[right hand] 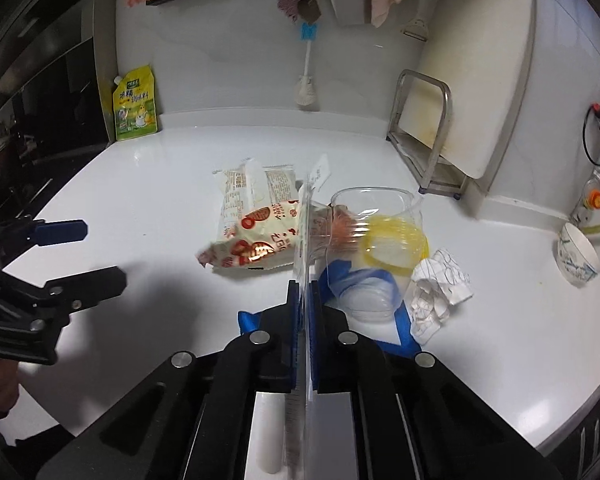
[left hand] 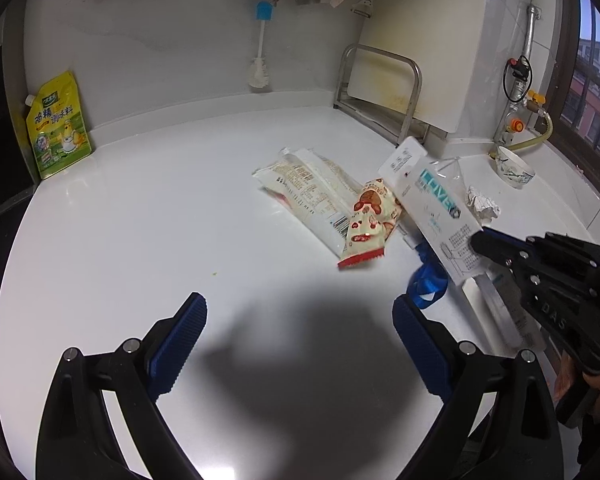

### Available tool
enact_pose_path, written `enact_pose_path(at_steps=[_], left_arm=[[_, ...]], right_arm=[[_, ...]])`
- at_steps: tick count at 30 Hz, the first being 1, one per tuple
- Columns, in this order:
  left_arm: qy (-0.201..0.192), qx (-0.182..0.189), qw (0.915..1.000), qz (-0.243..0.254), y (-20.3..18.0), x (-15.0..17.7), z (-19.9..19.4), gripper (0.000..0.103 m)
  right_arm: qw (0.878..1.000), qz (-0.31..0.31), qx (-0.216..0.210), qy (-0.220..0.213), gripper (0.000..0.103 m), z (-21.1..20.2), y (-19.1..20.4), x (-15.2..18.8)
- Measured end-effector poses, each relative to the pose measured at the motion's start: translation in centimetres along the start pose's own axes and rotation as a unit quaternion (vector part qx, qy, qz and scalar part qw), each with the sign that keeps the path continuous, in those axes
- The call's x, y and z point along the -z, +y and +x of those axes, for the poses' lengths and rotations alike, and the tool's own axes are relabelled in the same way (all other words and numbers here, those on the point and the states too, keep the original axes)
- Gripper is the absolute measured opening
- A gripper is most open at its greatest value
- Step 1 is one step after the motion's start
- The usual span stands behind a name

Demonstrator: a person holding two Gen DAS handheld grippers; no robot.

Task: Collect trash
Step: 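Grasp the toothbrush package with the right tool while the left tool grasps the red-patterned snack wrapper, then carry both items over the grey bin and open both tools to drop them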

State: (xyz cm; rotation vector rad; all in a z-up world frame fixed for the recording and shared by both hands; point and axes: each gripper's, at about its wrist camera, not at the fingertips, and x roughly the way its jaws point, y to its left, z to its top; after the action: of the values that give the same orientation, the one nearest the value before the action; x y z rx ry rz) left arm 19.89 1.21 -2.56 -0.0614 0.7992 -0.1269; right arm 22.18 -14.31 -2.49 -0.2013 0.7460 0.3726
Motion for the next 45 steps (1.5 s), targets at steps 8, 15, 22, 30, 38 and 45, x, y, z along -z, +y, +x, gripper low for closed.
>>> enact_pose_path(at_steps=[8, 15, 22, 30, 38, 45], left_arm=[[0.000, 0.004, 0.9999, 0.015, -1.6, -1.3, 1.5, 0.092], [0.014, 0.008, 0.9996, 0.023, -2.7, -2.6, 4.2, 0.092], [0.022, -0.012, 0.9995, 0.021, -3.6, -3.5, 7.1, 0.091], [0.041, -0.017, 0.9979, 0.047, -4.9, -3.4, 9.0, 0.049], [0.021, 0.003, 0.9989, 0.043, -4.6, -3.2, 7.0, 0.030], [0.007, 0.010, 0.9989, 0.044, -4.4, -2.5, 3.9, 0.030]], right_arm=[[0.997, 0.066, -0.016, -0.031, 0.003, -2.2, -1.6, 1.6], [0.992, 0.103, -0.019, -0.063, 0.003, -4.8, -2.8, 2.5], [0.990, 0.120, -0.015, -0.073, 0.003, -6.1, -3.7, 3.4], [0.988, 0.134, -0.027, -0.076, 0.003, -5.9, -3.9, 4.2], [0.987, 0.141, -0.028, -0.073, 0.003, -5.9, -3.7, 4.7], [0.986, 0.148, -0.025, -0.077, 0.003, -6.8, -3.0, 5.4]])
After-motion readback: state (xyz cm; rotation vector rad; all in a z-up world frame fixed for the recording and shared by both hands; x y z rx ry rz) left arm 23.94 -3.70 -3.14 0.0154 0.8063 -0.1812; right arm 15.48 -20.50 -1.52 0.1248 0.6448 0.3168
